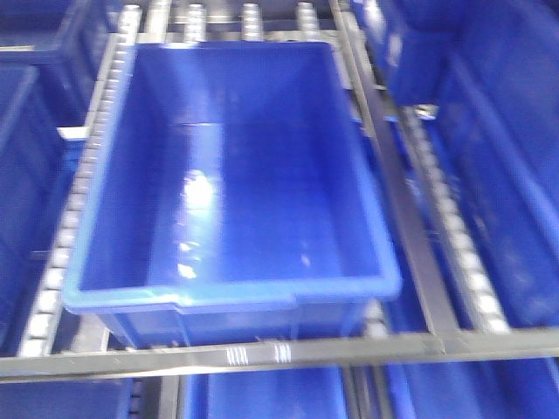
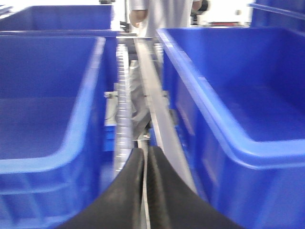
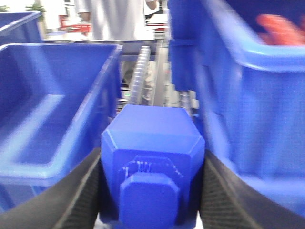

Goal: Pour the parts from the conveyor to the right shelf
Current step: 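Turn toward the shelf and stop facing an empty blue bin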

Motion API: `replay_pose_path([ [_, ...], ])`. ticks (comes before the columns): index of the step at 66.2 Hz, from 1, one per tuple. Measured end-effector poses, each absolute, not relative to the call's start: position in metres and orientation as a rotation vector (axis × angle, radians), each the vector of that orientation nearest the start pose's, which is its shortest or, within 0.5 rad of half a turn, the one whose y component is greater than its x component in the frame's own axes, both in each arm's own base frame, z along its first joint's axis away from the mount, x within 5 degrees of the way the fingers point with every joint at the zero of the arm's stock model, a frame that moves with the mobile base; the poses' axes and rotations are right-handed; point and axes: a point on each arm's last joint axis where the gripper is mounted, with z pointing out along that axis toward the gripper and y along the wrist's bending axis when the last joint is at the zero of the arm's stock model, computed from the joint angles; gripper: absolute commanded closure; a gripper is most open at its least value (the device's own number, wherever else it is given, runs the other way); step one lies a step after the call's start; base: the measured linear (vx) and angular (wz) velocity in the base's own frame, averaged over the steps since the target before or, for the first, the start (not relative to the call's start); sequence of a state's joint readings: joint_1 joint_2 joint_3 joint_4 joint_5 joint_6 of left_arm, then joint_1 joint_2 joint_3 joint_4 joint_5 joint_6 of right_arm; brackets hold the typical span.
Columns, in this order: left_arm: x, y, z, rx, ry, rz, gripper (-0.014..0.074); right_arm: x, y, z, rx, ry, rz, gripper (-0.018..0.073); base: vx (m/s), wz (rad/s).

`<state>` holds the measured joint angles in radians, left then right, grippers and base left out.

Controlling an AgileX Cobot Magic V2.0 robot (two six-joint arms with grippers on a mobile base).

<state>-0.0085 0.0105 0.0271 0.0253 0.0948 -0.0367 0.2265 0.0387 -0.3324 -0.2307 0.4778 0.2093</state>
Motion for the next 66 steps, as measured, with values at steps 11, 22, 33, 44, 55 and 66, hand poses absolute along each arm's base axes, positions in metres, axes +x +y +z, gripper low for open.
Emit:
replay_pose_path([
  [11,0.0583,-0.0003,0.1948,-0.004,1.616,-0.014,0.0603,0.0353,-0.0017,0.2783,-0.104,1.654,0.088,0.0564,0.16,0.15],
  [22,0.0583,-0.0003,0.1948,-0.004,1.616,-0.014,0.0603,0.0353,-0.0017,0.2783,-0.104,1.654,0.088,0.0564,0.17,-0.02],
  [33,0.0583,-0.0003,0.1948,-0.004,1.616,-0.014,0.0603,0.0353,-0.0017,0.2783,-0.104,1.654,0.088,0.0564,0.15,-0.03],
  [44,0.0583,-0.0003,0.1948,-0.004,1.616,-0.014,0.0603,0.0353,-0.0017,0.2783,-0.104,1.654,0.088,0.0564,0.12,-0.02],
  [55,0.0583,-0.0003,0.1948,-0.004,1.616,-0.014,0.0603,0.0353,-0.0017,0.2783,-0.104,1.654,0.088,0.0564,0.10,0.00],
  [66,0.0583,-0.0003,0.1948,-0.004,1.616,-0.014,0.0603,0.0353,-0.0017,0.2783,-0.104,1.654,0.088,0.0564,0.08,0.03],
])
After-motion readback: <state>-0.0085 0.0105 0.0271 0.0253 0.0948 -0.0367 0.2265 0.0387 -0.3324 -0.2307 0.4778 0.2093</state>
